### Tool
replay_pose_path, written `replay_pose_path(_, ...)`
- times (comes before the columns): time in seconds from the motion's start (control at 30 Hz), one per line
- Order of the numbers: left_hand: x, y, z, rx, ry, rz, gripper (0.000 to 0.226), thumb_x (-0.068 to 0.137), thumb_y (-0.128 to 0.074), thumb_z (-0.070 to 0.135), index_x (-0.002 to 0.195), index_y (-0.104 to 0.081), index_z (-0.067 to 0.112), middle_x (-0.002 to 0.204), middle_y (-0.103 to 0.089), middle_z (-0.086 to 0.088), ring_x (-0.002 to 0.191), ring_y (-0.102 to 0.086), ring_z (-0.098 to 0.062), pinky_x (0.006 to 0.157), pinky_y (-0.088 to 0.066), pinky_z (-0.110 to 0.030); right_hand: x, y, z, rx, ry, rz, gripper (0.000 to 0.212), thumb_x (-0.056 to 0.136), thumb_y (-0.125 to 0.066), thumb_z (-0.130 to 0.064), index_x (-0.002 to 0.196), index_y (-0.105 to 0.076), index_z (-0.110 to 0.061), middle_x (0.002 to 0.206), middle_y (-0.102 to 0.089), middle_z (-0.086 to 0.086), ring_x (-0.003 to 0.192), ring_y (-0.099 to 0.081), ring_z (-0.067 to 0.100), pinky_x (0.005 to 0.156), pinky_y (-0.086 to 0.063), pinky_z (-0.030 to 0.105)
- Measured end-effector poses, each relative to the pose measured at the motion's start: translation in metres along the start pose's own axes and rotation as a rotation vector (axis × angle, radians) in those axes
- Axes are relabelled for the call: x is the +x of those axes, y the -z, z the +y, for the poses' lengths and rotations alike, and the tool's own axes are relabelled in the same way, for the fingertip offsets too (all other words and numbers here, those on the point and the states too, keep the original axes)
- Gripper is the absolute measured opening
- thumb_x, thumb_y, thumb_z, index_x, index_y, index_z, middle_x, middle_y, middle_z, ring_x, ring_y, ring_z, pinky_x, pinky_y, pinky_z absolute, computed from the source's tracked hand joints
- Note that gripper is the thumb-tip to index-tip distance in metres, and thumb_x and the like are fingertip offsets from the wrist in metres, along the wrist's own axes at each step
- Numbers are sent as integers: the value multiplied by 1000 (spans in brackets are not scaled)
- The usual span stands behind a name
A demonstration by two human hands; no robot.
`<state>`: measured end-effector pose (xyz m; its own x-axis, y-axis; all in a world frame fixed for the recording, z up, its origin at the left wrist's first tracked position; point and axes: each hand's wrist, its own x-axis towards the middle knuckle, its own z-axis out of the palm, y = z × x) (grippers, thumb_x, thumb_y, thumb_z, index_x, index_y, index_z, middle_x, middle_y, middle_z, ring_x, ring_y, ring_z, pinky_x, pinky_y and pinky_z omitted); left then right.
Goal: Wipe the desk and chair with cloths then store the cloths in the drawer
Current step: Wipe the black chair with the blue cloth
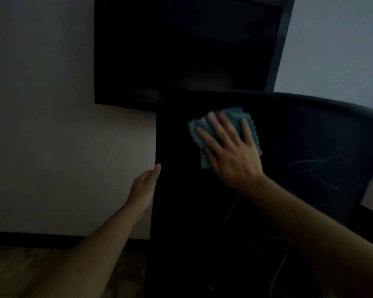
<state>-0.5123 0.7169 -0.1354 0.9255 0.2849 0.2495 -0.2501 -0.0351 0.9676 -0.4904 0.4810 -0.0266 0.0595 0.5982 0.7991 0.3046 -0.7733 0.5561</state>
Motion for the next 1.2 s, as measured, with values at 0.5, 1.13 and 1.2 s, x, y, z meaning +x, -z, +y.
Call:
replay_pose_path(0.5, -10, -2, -37, -16, 79, 66, 31, 89, -57, 60, 86, -72, 33, 96, -73, 4, 91, -70, -17, 88, -55, -33, -11, -33, -97, 46, -57, -157, 65, 96, -41, -35, 156, -22, -19, 164, -9, 9, 152, 0, 27, 119, 12, 51)
replay_pose_path(1.13, -37, 8, -131, -164, 233, 113, 25, 79, -70, 56, 91, -72, 34, 102, -73, 8, 95, -66, -13, 77, -53, -31, -179, -63, -213, 63, 355, -659, 89, 92, -54, -37, 154, 7, -16, 159, 19, 12, 146, 20, 28, 107, 36, 50)
replay_pose_path(1.2, -40, 9, -129, -166, 235, 119, 30, 76, -71, 59, 93, -71, 35, 104, -72, 10, 98, -66, -13, 77, -55, -30, -171, -63, -194, 33, 426, -585, 92, 88, -54, -32, 156, 6, -17, 161, 10, 10, 151, 9, 29, 109, 32, 46)
